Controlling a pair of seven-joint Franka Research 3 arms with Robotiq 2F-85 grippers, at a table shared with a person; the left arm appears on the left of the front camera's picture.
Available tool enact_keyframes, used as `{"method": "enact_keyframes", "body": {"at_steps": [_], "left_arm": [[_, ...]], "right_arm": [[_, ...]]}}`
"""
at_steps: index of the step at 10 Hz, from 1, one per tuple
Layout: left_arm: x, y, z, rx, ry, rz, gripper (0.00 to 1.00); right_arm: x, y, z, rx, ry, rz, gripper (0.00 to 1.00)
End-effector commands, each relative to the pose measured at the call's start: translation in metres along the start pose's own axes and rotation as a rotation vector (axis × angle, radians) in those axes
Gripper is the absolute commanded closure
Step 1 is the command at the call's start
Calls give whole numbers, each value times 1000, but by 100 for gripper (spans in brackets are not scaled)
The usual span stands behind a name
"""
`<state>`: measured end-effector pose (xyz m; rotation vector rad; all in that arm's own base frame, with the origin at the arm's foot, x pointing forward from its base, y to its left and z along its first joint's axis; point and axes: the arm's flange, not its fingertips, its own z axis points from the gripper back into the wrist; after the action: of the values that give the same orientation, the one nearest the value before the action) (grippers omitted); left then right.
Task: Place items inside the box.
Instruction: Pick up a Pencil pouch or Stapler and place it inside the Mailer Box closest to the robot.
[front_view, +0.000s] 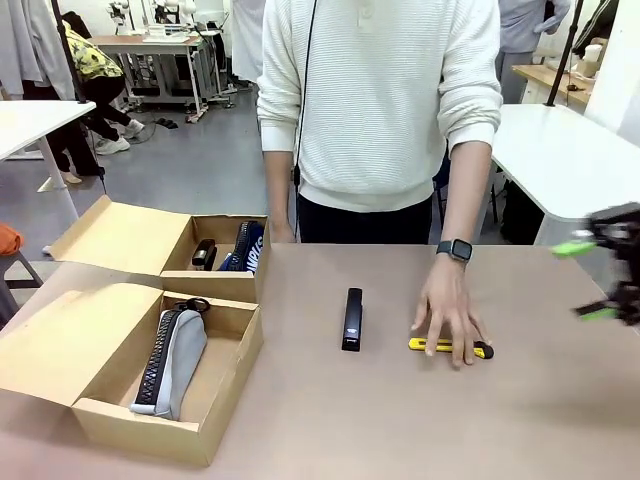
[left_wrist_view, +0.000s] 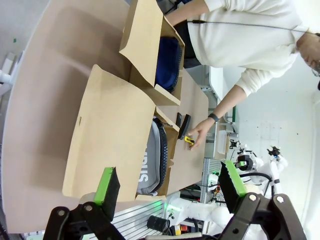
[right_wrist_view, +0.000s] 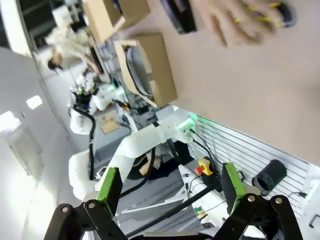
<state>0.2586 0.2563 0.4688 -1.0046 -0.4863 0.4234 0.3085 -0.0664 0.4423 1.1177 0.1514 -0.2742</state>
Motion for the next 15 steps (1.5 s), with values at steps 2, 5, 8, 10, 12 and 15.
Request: {"method": "enact_keyframes", "body": {"at_steps": [2,5,8,10,12,15], "left_arm": [[-1,0,0,-12,1,-15,0],[-1,0,0,-12,1,-15,0],[-1,0,0,-12,1,-15,0],[-1,0,0,-12,1,-15,0],[-1,0,0,-12,1,-15,0],[-1,0,0,-12,1,-15,0]], "right_arm": [[-73,-63,67,95,-134,54,0],[-68,-61,96,99,-135,37,0],[-63,-53,86,44,-123,22,0],[-50,-8,19,-104,-37,86,0],[-21,41,-82,-320,118,124,0],[10,80,-240,-566,178,144,0]]}}
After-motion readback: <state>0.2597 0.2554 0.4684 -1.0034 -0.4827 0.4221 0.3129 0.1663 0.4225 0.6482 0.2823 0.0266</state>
